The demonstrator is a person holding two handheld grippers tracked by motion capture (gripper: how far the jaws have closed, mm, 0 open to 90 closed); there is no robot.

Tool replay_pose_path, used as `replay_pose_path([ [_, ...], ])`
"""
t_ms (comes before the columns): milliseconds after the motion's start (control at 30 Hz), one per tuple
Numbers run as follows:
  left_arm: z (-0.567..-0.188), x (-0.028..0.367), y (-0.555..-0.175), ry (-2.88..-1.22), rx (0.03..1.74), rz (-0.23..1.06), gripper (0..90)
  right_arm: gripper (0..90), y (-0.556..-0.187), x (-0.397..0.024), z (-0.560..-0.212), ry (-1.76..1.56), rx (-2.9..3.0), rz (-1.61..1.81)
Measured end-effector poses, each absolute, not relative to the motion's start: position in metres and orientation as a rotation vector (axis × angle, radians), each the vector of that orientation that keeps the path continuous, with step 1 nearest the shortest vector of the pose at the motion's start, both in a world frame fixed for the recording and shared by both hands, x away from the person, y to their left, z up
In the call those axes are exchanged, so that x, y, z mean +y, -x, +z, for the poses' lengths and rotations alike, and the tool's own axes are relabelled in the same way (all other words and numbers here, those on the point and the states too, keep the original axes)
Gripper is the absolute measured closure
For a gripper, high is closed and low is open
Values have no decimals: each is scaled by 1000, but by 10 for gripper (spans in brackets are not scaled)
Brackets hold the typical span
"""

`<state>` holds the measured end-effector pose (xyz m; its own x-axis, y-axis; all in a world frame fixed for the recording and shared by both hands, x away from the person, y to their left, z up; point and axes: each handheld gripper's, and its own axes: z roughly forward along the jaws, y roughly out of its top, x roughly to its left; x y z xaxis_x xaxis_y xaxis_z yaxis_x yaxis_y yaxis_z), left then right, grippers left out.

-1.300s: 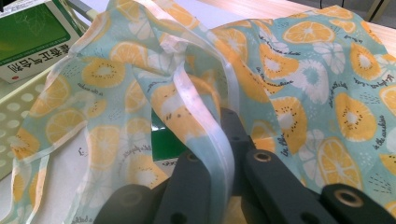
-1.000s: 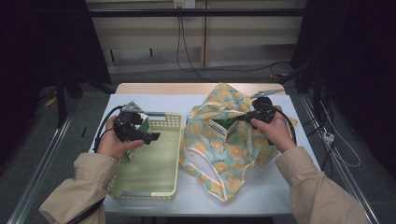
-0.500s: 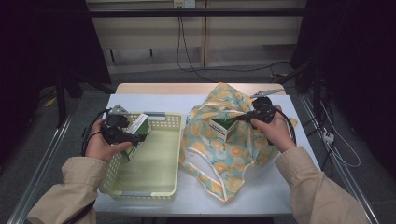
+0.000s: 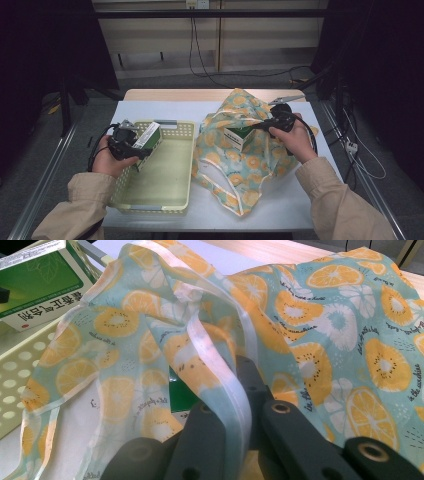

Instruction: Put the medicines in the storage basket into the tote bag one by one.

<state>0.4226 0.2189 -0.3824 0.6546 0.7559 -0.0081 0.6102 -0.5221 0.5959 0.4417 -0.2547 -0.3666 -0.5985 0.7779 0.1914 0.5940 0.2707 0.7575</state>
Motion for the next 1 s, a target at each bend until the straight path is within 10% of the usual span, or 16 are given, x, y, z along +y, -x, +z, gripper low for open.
replay_pose_path([
  [133,-382,215,-421,-2315,1077,339,622,899,-442,-257,-367,-1282,2319,1232],
  [1000,-297,145,-408,-2148,833,185,630,900,-442,-261,-364,-1291,2298,1245],
])
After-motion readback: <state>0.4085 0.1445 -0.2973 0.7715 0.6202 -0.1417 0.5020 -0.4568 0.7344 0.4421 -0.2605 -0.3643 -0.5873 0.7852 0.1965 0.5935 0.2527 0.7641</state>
